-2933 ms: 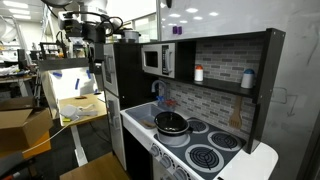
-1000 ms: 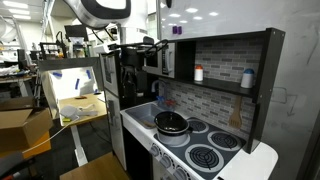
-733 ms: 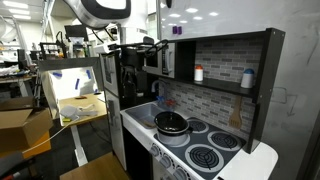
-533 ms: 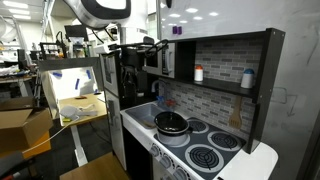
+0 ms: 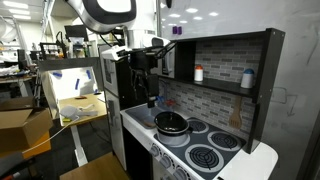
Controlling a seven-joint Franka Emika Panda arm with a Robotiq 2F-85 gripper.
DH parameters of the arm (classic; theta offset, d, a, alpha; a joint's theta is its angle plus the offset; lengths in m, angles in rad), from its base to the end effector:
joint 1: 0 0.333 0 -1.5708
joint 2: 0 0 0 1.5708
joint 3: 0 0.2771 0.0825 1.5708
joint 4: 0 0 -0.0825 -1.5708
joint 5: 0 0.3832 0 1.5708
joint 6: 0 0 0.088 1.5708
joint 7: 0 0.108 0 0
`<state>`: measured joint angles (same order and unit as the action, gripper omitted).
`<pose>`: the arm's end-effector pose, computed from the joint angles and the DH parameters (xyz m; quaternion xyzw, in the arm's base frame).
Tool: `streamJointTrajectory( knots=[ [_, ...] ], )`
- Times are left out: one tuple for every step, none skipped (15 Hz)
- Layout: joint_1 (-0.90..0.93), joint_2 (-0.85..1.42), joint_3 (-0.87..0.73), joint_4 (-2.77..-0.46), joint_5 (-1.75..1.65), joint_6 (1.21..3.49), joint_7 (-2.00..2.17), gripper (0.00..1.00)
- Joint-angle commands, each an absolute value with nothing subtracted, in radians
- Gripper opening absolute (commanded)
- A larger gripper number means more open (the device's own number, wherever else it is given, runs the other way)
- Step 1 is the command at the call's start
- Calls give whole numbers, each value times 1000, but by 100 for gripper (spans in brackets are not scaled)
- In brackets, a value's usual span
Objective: Take the lid off the pot and put it on the stove
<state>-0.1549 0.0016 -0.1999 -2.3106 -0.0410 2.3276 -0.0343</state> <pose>0.4789 -0.1782 0.3054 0.9892 -0.1457 0.0046 0.0164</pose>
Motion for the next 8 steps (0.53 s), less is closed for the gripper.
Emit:
streamJointTrajectory(
  knots=[
    [-183, 44, -209, -2293, 5, 2398, -102, 100],
    [-190, 53, -212, -2293, 36, 2425, -139, 100],
    [-197, 62, -213, -2293, 85, 2455, -192, 100],
    [-204, 69, -211, -2292, 130, 2474, -236, 100],
    [-210, 77, -207, -2291, 187, 2493, -292, 100],
    [-216, 85, -203, -2288, 245, 2505, -347, 100],
    [-221, 92, -198, -2285, 305, 2509, -402, 100],
    [-225, 99, -195, -2278, 351, 2503, -448, 100]
  ],
)
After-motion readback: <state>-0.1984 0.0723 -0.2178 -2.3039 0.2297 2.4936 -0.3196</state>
